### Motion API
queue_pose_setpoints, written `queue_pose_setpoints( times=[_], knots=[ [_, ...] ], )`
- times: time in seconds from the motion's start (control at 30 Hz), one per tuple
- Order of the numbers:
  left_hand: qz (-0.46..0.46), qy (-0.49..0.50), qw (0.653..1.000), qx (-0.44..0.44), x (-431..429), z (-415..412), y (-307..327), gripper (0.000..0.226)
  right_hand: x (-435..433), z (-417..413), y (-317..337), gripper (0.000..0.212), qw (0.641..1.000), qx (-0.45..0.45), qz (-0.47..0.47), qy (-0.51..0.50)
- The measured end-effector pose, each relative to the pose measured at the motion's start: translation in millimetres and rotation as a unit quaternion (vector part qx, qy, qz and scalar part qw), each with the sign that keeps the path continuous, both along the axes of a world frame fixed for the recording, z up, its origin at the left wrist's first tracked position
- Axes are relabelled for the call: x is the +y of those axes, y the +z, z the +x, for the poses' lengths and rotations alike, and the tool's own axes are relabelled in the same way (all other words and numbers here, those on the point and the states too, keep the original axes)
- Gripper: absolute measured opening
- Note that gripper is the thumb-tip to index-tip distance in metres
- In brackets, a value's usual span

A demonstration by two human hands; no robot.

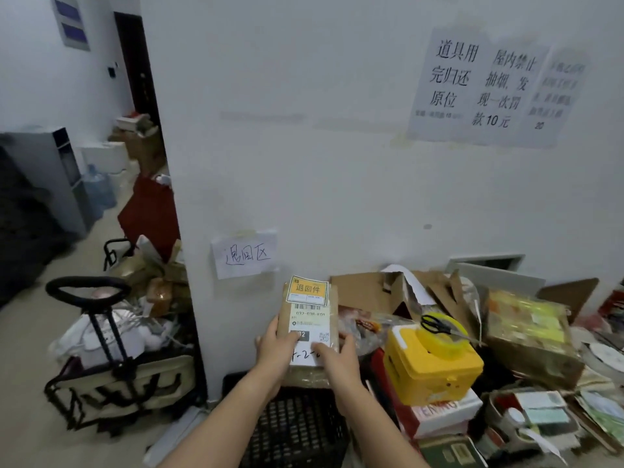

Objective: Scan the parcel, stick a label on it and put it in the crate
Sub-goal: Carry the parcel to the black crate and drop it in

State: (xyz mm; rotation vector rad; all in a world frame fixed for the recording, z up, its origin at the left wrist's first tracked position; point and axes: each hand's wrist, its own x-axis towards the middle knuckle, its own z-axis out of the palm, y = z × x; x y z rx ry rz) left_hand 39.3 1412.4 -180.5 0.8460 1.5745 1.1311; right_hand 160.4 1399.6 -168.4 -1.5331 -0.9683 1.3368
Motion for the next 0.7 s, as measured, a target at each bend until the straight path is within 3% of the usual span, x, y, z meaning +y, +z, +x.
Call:
queue_pose_setpoints(
  times=[0.33,0.5,0.7],
  knots=[
    [-0.051,0.010,0.999,0.005,158,-69,-47,0.034,165,-72,-55,0.050,0.996,-0.058,-0.066,-0.010],
    [-0.088,0.029,0.995,-0.021,187,-78,-87,0.038,208,-82,-106,0.055,0.989,-0.110,-0.091,0.032],
    [-0.177,0.073,0.981,-0.027,192,-90,-160,0.032,224,-93,-187,0.071,0.973,-0.089,-0.182,0.114]
  ],
)
